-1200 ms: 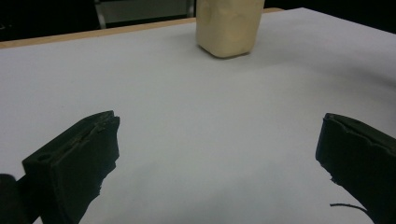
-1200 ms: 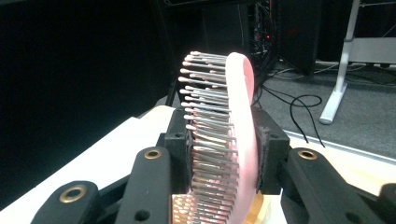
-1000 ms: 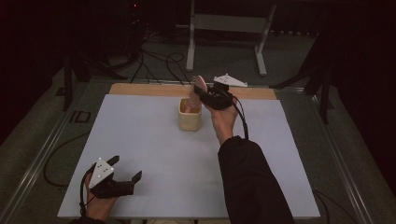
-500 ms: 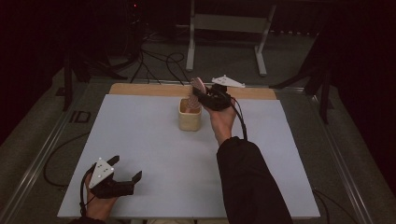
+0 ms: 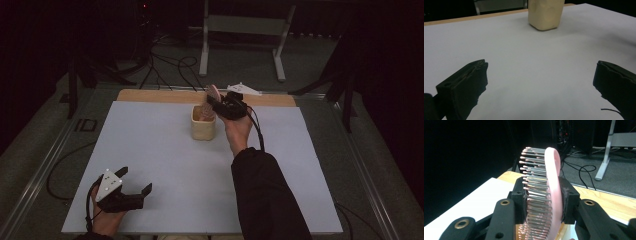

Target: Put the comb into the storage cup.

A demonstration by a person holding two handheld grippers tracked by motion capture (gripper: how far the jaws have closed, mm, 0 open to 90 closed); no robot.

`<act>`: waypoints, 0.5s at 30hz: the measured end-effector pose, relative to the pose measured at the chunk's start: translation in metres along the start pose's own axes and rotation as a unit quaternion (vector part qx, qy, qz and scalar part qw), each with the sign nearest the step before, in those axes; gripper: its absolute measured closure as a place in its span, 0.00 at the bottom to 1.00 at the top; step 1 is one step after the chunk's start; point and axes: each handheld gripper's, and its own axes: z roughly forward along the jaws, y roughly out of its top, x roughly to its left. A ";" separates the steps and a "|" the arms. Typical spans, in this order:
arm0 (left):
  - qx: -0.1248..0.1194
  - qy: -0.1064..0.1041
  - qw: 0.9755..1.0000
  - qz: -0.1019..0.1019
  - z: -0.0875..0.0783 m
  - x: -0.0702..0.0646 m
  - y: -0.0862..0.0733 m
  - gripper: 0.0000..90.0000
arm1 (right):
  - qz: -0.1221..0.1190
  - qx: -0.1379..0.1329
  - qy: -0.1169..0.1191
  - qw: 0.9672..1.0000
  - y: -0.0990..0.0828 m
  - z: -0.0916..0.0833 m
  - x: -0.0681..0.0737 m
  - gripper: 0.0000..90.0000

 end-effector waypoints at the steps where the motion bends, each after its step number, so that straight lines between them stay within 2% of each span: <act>1: 0.000 0.001 1.000 0.000 0.000 0.000 0.000 0.00 | 0.002 0.000 -0.001 1.000 0.000 0.000 -0.001 0.70; 6: 0.001 0.001 1.000 -0.001 0.000 0.001 0.000 0.00 | 0.014 0.000 -0.014 1.000 -0.002 0.000 -0.007 0.68; 15: 0.001 0.002 1.000 -0.001 0.000 0.000 0.000 0.00 | 0.021 0.007 -0.023 0.999 -0.005 -0.004 -0.016 0.52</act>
